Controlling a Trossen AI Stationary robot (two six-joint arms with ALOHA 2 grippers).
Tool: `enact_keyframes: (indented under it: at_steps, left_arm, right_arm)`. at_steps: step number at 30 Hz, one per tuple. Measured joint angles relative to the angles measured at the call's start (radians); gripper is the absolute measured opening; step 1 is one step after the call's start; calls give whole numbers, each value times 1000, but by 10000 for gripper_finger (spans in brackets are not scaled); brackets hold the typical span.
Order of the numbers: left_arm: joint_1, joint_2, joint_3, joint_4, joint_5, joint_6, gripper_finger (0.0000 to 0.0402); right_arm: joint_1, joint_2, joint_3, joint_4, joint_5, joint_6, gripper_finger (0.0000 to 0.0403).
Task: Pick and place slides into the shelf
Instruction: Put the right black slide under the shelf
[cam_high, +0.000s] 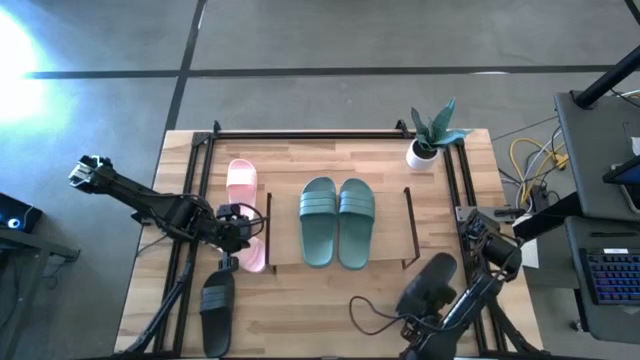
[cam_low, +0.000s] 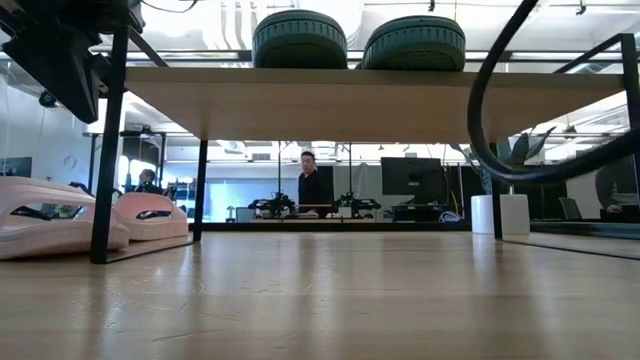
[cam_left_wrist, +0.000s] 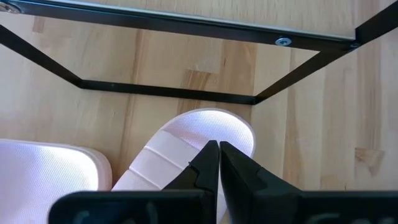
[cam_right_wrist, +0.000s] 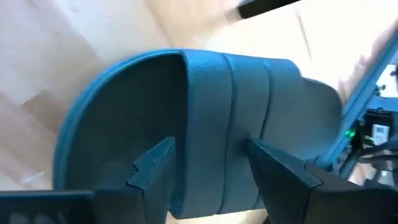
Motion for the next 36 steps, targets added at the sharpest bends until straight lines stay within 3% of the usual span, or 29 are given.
enact_keyframes:
  at_steps: [4,9,19,22,28,34,36]
  left_arm:
    - [0,0,0,0,0,0,0]
    - [0,1,0,1,0,-1,0]
    - [0,0,3,27,0,-2,0]
    - [0,0,3,45,1,0,0]
    - [0,2,3,85,1,1,0]
    - [0,2,3,79,1,0,0]
    - [0,2,3,79,1,-6,0]
  right_arm:
    - [-25,-2,-2,-34,2,28,144]
    - [-48,-8,34,-22,-2,81,32]
    - [-52,-13,272,24,35,273,10]
    - [-54,-28,377,125,141,363,9]
    - [-57,-35,504,143,501,645,9]
    - [-63,-35,499,393,727,632,9]
    - [-65,-35,475,485,743,586,9]
